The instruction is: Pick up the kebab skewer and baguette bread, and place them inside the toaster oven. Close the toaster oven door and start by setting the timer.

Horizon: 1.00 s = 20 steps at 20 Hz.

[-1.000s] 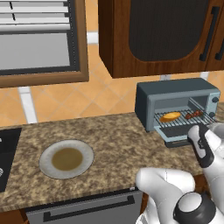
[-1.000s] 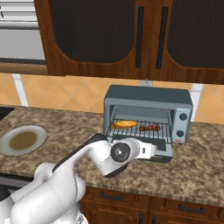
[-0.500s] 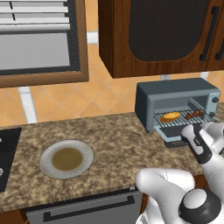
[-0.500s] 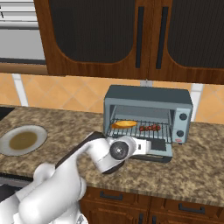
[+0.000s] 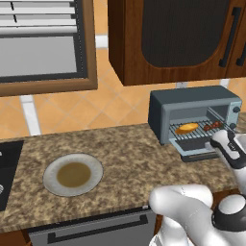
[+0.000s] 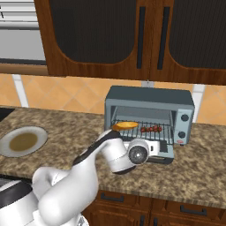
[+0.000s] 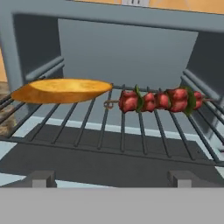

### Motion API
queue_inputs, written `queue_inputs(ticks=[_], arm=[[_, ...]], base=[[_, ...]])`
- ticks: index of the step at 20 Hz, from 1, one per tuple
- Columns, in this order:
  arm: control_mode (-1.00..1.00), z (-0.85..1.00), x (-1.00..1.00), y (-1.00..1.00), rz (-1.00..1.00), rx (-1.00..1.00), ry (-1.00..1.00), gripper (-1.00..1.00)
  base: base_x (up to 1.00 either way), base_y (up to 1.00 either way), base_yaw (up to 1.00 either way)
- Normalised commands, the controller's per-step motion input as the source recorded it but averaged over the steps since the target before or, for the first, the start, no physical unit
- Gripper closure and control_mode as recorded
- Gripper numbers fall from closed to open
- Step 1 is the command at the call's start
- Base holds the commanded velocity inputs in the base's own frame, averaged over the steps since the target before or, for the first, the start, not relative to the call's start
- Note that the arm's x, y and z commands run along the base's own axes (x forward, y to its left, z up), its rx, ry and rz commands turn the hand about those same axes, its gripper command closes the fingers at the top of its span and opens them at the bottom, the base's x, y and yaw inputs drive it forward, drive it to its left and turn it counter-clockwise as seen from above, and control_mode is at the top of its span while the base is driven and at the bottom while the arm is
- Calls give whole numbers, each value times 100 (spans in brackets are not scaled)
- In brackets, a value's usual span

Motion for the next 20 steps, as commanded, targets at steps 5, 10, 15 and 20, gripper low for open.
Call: queue_inputs(ticks=[5,10,15,20], arm=[[-100,-2,13,-12,-13,1,0,-100],[-100,0,18,1,-5,0,0,-100],[-100,0,25,8,0,0,0,-100],[-100,-9,12,2,0,0,0,-100]], base=[[0,0,0],[0,0,0],[0,0,0],[0,0,0]])
